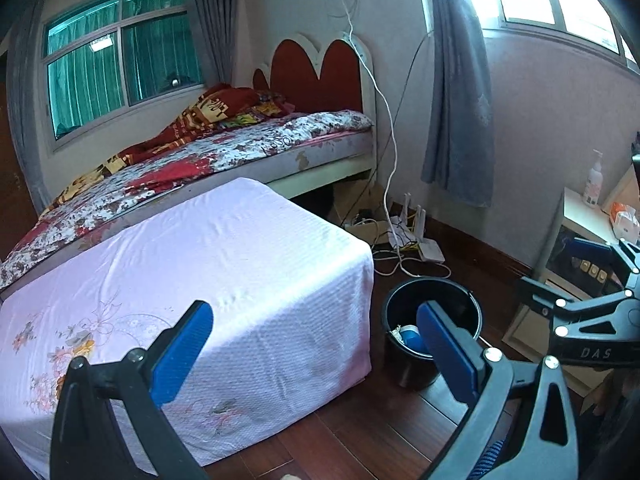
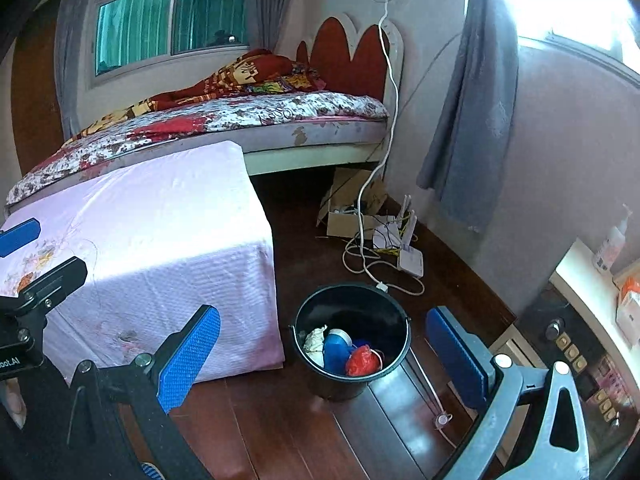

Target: Collect trash

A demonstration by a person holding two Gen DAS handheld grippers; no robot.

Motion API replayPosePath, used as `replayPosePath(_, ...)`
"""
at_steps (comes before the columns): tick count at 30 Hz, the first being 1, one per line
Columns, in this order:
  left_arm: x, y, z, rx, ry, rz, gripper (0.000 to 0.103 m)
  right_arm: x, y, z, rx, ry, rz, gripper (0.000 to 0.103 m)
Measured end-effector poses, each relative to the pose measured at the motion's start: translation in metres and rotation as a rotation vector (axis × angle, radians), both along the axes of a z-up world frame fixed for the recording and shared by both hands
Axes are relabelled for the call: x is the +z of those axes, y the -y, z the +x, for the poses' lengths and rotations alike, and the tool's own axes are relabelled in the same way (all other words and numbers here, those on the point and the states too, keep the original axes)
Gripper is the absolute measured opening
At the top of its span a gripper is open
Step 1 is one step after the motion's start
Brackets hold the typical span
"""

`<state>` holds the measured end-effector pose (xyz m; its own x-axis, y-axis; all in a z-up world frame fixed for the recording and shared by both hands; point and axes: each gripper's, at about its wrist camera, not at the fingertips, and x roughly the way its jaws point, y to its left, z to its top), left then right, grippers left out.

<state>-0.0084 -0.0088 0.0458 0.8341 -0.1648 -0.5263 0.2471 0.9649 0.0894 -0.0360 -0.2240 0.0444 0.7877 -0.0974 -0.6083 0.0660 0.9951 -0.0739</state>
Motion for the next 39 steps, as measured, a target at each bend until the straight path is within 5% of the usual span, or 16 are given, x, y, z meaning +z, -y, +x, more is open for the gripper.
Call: replayPosePath(39, -0.0075, 0.0078, -0.0046, -0.028, -0.026, -0.009, 0.102, -0.0073, 0.003, -0.0026, -0.015, -0.022, -0.009, 0.103)
